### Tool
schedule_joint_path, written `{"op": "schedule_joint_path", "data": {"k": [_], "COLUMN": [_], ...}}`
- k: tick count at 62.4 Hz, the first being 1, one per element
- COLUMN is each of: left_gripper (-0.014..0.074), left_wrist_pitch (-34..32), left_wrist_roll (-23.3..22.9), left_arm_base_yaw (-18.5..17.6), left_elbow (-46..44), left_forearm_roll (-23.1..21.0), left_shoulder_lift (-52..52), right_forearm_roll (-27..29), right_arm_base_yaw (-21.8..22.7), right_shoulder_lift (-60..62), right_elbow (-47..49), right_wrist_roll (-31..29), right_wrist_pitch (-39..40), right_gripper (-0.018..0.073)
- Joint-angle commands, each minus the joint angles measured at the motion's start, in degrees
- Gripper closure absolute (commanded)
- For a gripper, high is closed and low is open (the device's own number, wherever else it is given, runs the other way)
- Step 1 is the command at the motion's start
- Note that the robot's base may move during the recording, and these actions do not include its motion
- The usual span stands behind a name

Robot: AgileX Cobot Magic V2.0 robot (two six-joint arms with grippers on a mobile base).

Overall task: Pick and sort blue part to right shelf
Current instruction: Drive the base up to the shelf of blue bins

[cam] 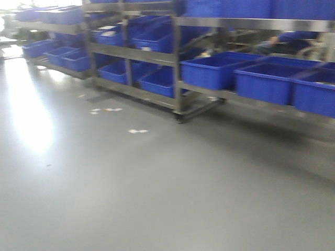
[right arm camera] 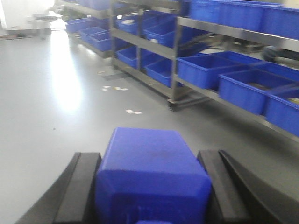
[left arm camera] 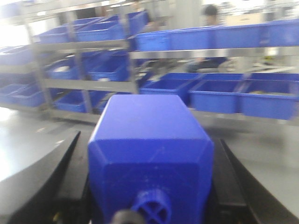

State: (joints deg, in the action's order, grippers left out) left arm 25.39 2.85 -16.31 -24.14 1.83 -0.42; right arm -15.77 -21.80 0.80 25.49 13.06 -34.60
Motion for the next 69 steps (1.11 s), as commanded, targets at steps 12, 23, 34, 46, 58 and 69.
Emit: {"op": "schedule_joint_path", "data": {"k": [12,23,34,46,58,69], "left_gripper": [0.0281,0.0281,0.0281,0.0281,0.0281,0.0281], "left_wrist_pitch": [-5.25,-5.25,-5.25,-5.25,-5.25,-5.25], "left_wrist_roll": [-0.11,-0.11,-0.11,-0.11,-0.11,-0.11], "left_arm_base_yaw": [-0.37,-0.37,-0.37,-0.37,-0.37,-0.37], "left_elbow": [-1.42,-1.42,-1.42,-1.42,-1.42,-1.42], "left_forearm_roll": [-0.05,-0.05,-0.05,-0.05,-0.05,-0.05], "left_shoulder_lift": [0.18,0.18,0.18,0.18,0.18,0.18], "right_forearm_roll": [-1.10,-1.10,-1.10,-1.10,-1.10,-1.10], "right_arm_base_yaw": [-0.15,-0.15,-0.15,-0.15,-0.15,-0.15], "right_shoulder_lift": [-0.66,-0.66,-0.66,-0.66,-0.66,-0.66], "right_elbow": [1.53,1.53,1.53,1.53,1.53,1.53], "right_wrist_roll": [-0.39,-0.39,-0.39,-0.39,-0.39,-0.39], "right_wrist_pitch": [5.39,5.39,5.31,5.39,5.39,5.39], "right_gripper": [0.0273,0.0273,0.0273,0.0273,0.0273,0.0273]}}
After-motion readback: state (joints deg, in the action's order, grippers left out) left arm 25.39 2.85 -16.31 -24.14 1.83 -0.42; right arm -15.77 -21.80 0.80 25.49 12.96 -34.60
